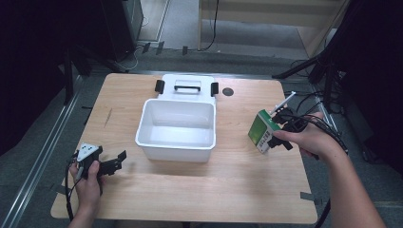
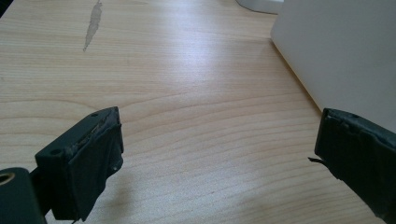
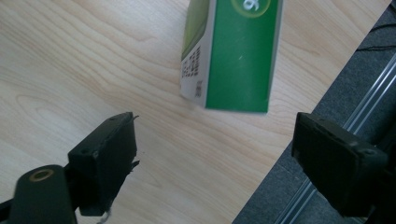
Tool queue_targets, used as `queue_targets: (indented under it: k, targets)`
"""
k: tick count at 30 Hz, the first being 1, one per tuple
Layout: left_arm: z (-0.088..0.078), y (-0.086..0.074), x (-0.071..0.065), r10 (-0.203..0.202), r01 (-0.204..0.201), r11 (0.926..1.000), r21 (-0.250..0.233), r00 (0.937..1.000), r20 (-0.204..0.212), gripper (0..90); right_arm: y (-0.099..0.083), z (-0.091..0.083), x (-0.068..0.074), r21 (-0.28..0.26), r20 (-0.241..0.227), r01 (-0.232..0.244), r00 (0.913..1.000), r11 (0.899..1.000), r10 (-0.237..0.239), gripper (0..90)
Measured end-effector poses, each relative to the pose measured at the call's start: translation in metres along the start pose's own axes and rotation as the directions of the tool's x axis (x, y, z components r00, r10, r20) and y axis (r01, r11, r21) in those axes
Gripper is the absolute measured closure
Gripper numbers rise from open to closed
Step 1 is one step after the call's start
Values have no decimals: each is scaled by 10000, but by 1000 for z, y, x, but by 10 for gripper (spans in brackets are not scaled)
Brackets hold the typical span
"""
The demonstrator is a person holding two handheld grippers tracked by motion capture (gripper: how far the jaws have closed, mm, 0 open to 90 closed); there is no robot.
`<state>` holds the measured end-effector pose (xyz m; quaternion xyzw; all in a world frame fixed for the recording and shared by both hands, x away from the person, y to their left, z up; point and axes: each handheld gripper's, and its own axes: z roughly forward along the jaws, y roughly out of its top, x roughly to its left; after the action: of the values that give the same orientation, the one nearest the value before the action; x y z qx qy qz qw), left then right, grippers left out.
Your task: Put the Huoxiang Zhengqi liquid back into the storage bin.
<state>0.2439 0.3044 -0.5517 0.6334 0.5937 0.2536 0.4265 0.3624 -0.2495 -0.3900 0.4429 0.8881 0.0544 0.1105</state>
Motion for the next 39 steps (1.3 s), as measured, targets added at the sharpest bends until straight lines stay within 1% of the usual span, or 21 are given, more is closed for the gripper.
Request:
queue_targets:
  k: [3, 5, 6, 7, 9, 12, 14, 17, 19, 20, 22, 24, 26, 27, 28, 29, 34, 35, 37, 38, 39]
  targets:
    - [0, 0, 0, -12, 12, 10000, -6, 10000, 5, 21, 6, 2, -3, 139, -19, 29, 10000, 9999, -29, 191]
    - [0, 0, 0, -2, 2, 10000, 4, 10000, 9, 21, 10, 4, -5, 327, 29, 15, 10000, 9995, -16, 196]
    - [0, 0, 0, -1, 1, 10000, 7, 10000, 8, 21, 15, 5, -6, 342, 94, -104, 9999, 9994, 101, 206]
    - [0, 0, 0, -5, 5, 10000, 1, 10000, 9, 21, 15, 5, -6, 342, 94, -104, 9999, 9994, 101, 206]
    - [0, 0, 0, -3, 3, 10000, -2, 10000, 10, 21, 20, 5, -7, 338, -48, -109, 9999, 9994, 111, 215]
    - [0, 0, 0, -4, 4, 10000, -3, 10000, 14, 21, 26, 7, -5, 439, -151, -266, 9995, 9987, 273, 293]
    - [0, 0, 0, -10, 10, 10000, -3, 10000, 22, 21, 30, 9, -5, 473, -133, -172, 9998, 9987, 179, 346]
    - [0, 0, 0, -9, 9, 10000, 1, 10000, 21, 21, 37, 12, -6, 748, -315, -35, 9995, 9972, 58, 382]
    - [0, 0, 0, -7, 7, 10000, 1, 10000, 10, 21, 41, 14, -8, 870, -424, -142, 9989, 9961, 180, 410]
    - [0, 0, 0, -2, 2, 10000, -1, 10000, 15, 21, 43, 15, -9, 914, -545, -98, 9984, 9958, 148, 420]
    - [0, 0, 0, -21, 21, 10000, -11, 10000, 24, 21, 50, 18, -12, 984, -902, -156, 9956, 9950, 245, 447]
    - [0, 0, 0, -25, 25, 10000, -10, 10000, 33, 21, 52, 18, -12, 1030, -957, -128, 9951, 9946, 228, 450]
    - [0, 0, 0, -30, 30, 10000, -17, 10000, 39, 21, 57, 21, -12, 1154, -910, -150, 9955, 9932, 256, 486]
    - [0, 0, 1, -36, 36, 10000, -6, 10000, 51, 21, 59, 22, -12, 1269, -785, -107, 9967, 9919, 208, 492]
    - [0, 0, 1, -44, 45, 10000, -32, 10000, 65, 21, 62, 26, -11, 1433, -740, -113, 9970, 9896, 221, 526]
    - [0, 0, 1, -48, 48, 10000, -26, 10000, 68, 21, 62, 26, -11, 1433, -740, -113, 9970, 9896, 221, 526]
    - [0, 0, 1, -40, 40, 10000, -34, 10000, 53, 21, 66, 31, -11, 1501, -993, -149, 9946, 9886, 300, 593]
    - [0, 0, 1, -42, 42, 10000, -37, 10000, 37, 21, 68, 32, -10, 1493, -939, -93, 9953, 9888, 235, 618]
    - [0, 0, 1, -30, 30, 10000, -35, 10000, 39, 21, 68, 31, -9, 1473, -856, -18, 9962, 9891, 146, 636]
    - [0, 0, 1, -35, 35, 10000, -31, 10000, 34, 21, 69, 30, -9, 1401, -792, 215, 9968, 9899, -105, 638]
    - [0, 0, 1, -33, 33, 10000, -36, 10000, 28, 21, 69, 29, -8, 1367, -816, 282, 9965, 9902, -171, 640]
